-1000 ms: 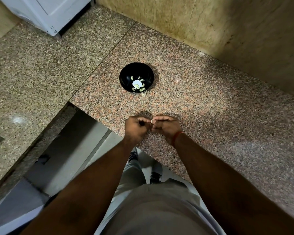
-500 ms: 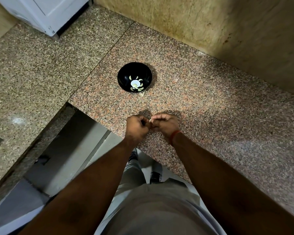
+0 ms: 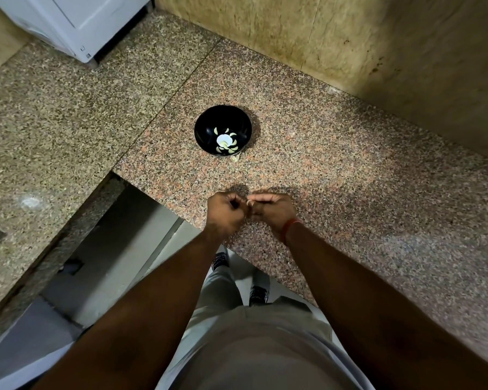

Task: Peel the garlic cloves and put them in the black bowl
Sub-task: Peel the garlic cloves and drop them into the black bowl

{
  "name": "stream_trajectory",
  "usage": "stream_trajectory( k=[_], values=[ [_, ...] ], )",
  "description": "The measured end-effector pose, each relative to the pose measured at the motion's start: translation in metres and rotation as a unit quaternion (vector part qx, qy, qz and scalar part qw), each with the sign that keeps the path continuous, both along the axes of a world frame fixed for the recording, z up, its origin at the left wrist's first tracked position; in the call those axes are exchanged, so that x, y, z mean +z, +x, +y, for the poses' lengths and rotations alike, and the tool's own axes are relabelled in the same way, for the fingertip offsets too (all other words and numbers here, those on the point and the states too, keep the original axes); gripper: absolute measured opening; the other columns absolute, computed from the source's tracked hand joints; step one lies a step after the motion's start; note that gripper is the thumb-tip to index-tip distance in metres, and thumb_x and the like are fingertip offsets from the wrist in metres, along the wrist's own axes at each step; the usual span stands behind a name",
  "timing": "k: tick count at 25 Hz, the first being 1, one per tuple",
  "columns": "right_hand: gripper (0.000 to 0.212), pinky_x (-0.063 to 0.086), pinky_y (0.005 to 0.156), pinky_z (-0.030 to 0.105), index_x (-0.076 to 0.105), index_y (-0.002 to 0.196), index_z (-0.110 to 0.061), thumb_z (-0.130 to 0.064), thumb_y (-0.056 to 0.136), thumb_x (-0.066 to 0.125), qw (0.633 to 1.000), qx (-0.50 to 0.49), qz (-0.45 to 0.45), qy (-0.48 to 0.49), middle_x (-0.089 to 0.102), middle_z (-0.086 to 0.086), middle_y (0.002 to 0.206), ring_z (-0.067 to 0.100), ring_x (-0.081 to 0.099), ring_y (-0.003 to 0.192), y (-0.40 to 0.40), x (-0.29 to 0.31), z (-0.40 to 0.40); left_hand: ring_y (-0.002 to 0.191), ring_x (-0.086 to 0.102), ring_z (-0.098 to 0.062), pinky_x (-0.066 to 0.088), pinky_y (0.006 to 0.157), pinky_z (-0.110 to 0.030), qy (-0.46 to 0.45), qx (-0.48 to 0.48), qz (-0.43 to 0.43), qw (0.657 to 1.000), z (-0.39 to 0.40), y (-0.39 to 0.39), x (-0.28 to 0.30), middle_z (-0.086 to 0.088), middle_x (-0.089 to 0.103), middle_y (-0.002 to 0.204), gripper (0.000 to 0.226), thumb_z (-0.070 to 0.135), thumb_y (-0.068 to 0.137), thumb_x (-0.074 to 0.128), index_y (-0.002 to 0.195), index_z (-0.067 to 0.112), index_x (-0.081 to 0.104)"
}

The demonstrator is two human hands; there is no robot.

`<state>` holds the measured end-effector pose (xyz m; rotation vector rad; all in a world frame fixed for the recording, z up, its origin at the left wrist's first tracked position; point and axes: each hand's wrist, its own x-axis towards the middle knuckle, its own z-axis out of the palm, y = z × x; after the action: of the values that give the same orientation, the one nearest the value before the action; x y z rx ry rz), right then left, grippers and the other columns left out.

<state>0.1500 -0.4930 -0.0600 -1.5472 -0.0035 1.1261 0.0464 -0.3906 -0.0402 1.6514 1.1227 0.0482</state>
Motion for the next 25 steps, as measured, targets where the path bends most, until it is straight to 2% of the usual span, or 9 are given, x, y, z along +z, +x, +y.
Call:
stream_trajectory(
  k=[4,6,10,13,16,18,22,25],
  values=[
    [0.027,0.060,0.087,0.055,0.076,0.108,-0.003,0.010,0.084,0.073,0.999,0.033,0.015,0.002,0.077,0.015,0.104,0.041,0.071,0.102,0.010,-0.002,0.001,0.054,0.061,-0.014,0.047,0.046,-0.018,-0.030,0.023,-0.028,0.999,0.000,0.000,0.004,-0.012,0.073,0.081,0.002,0.000,0.088,0.072,0.088,0.002,0.073],
    [0.030,0.059,0.089,0.056,0.076,0.108,-0.005,0.012,0.083,0.072,0.999,0.048,0.006,0.003,0.077,0.015,0.104,0.044,0.070,0.104,0.013,-0.004,-0.001,0.051,0.059,-0.012,0.046,0.045,-0.019,-0.034,0.014,-0.032,0.999,-0.001,0.000,0.004,-0.010,0.072,0.078,0.003,-0.001,0.088,0.072,0.088,0.002,0.072],
    [0.031,0.060,0.088,0.056,0.076,0.110,-0.004,0.012,0.085,0.069,0.997,0.071,-0.020,0.000,0.076,0.015,0.106,0.045,0.070,0.102,0.016,-0.005,-0.002,0.054,0.060,-0.014,0.046,0.046,-0.018,-0.028,0.016,-0.019,0.999,-0.001,0.003,0.004,-0.008,0.071,0.078,0.007,-0.002,0.088,0.070,0.086,0.005,0.072],
    [0.033,0.060,0.087,0.056,0.073,0.114,0.001,0.014,0.084,0.068,0.996,0.083,-0.018,0.006,0.074,0.021,0.107,0.041,0.070,0.094,0.020,-0.005,-0.003,0.055,0.061,-0.015,0.048,0.047,-0.020,-0.019,0.034,-0.020,0.999,-0.001,0.003,0.004,-0.009,0.072,0.080,0.008,0.001,0.090,0.069,0.088,0.007,0.072],
    [0.035,0.063,0.081,0.047,0.068,0.117,0.004,0.014,0.083,0.069,0.996,0.093,-0.002,0.003,0.070,0.025,0.111,0.039,0.070,0.095,0.021,-0.004,-0.004,0.055,0.059,-0.012,0.047,0.048,-0.017,-0.004,0.045,-0.024,0.999,0.000,0.003,0.003,-0.009,0.072,0.079,0.008,0.001,0.090,0.068,0.087,0.007,0.073],
    [0.037,0.063,0.079,0.043,0.066,0.120,0.004,0.013,0.084,0.069,0.995,0.098,0.013,0.004,0.068,0.023,0.113,0.032,0.069,0.093,0.022,-0.003,-0.006,0.060,0.061,-0.012,0.047,0.051,-0.013,0.010,0.058,-0.010,0.998,0.002,0.004,0.002,-0.006,0.071,0.079,0.009,0.000,0.090,0.067,0.086,0.006,0.073],
    [0.034,0.063,0.080,0.046,0.065,0.119,0.004,0.011,0.087,0.068,0.995,0.095,0.018,0.016,0.066,0.017,0.104,0.026,0.068,0.088,0.022,-0.004,-0.008,0.073,0.067,-0.010,0.049,0.055,-0.010,0.025,0.037,0.034,0.998,0.005,0.005,0.000,0.001,0.072,0.085,0.012,0.001,0.091,0.067,0.093,0.009,0.075],
    [0.030,0.063,0.082,0.048,0.068,0.116,0.003,0.011,0.087,0.069,0.996,0.085,0.014,0.012,0.069,0.019,0.103,0.028,0.068,0.089,0.023,-0.007,-0.009,0.059,0.064,-0.012,0.048,0.047,-0.014,0.038,0.000,0.040,0.998,0.002,0.005,-0.001,-0.002,0.073,0.079,0.016,0.004,0.095,0.063,0.092,0.012,0.077]
  ],
)
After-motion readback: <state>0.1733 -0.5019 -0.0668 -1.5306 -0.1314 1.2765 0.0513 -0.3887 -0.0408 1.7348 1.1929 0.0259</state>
